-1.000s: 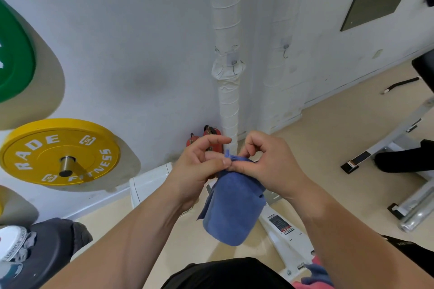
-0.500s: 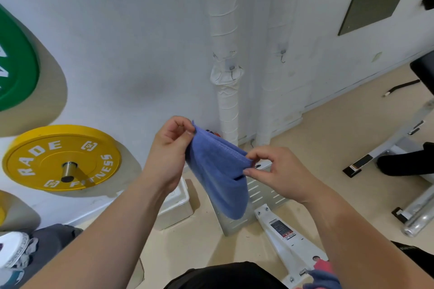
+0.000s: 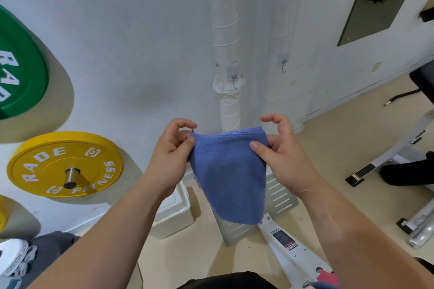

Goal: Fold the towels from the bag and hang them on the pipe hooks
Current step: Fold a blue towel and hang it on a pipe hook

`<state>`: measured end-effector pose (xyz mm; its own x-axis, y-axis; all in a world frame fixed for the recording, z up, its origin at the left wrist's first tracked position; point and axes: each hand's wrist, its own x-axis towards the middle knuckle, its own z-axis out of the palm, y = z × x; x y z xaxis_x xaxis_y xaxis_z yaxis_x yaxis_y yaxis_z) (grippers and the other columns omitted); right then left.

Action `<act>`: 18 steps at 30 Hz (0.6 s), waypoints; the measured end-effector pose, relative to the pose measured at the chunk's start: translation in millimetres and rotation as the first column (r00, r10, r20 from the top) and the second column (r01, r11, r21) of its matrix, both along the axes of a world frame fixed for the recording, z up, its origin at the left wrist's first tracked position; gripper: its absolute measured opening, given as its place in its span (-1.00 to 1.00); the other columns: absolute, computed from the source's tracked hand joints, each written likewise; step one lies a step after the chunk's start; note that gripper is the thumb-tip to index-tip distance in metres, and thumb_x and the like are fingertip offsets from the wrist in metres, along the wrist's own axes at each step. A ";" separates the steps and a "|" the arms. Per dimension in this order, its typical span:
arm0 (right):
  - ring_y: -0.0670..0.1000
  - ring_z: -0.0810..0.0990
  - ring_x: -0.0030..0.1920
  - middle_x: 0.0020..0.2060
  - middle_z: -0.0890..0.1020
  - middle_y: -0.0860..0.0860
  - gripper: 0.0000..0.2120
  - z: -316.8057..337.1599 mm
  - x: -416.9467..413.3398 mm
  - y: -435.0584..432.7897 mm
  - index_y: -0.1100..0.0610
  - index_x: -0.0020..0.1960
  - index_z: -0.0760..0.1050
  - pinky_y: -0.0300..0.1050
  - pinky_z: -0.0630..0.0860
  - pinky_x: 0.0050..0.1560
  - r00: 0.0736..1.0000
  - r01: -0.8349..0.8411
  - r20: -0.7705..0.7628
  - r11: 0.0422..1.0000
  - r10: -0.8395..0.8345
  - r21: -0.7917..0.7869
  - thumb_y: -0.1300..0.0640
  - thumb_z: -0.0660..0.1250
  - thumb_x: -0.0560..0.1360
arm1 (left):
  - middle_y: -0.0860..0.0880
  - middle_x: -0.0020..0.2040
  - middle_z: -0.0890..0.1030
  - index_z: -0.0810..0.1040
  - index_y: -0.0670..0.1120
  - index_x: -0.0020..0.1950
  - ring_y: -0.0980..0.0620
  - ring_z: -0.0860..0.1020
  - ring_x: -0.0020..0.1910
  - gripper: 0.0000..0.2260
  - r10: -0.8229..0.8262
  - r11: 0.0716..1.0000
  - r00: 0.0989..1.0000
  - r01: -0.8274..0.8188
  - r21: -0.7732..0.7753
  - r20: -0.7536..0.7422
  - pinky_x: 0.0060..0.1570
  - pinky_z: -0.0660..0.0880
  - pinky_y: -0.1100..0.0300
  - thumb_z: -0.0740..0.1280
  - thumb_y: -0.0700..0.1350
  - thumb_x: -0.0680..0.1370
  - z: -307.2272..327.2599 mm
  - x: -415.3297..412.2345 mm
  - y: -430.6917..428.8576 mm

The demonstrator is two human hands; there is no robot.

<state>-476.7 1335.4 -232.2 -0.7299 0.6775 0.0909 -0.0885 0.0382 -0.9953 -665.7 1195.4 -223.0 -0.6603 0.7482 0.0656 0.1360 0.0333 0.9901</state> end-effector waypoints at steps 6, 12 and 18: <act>0.03 0.41 -0.26 -0.28 0.50 0.10 -0.71 1.8 -6.0 -4.5 0.00 -0.11 0.37 -0.18 0.38 -0.27 0.994 -0.023 -0.112 1.000 0.022 -0.008 0.37 0.23 0.63 | -0.16 -0.10 0.57 0.51 0.05 0.23 -0.12 0.47 -0.17 -0.58 -0.318 0.939 0.926 0.338 -0.071 0.204 -0.20 0.37 0.08 0.30 -0.20 0.38 9.4 -24.3 -5.5; -0.17 0.52 -0.27 -0.35 0.60 -0.14 -0.58 12.9 -9.4 -7.3 0.12 -0.28 0.58 -0.39 0.40 -0.18 0.996 -0.086 -0.024 0.987 0.090 0.134 0.52 0.16 0.54 | -0.40 0.35 0.48 0.25 0.14 0.57 -0.32 0.57 0.23 -0.30 -0.683 0.651 0.690 0.724 -0.228 0.239 0.22 0.50 -0.17 0.39 0.01 0.44 36.6 -30.9 14.6; -0.16 0.55 -0.23 -0.33 0.63 -0.12 -0.58 12.4 -8.4 -3.2 0.10 -0.29 0.61 -0.37 0.45 -0.17 0.998 -0.070 0.011 0.991 0.069 0.116 0.49 0.17 0.53 | -0.27 -0.01 0.60 0.32 0.13 0.52 -0.13 0.63 -0.02 -0.33 -0.700 0.664 0.703 0.705 -0.250 0.122 0.05 0.56 0.01 0.43 -0.28 0.49 44.5 -10.3 36.1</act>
<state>-485.0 1332.2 -219.8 -0.7759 0.6100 0.1610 -0.0881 0.1479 -0.9851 -676.0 1231.5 -178.5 0.0691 0.9764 -0.2047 0.2120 0.1861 0.9594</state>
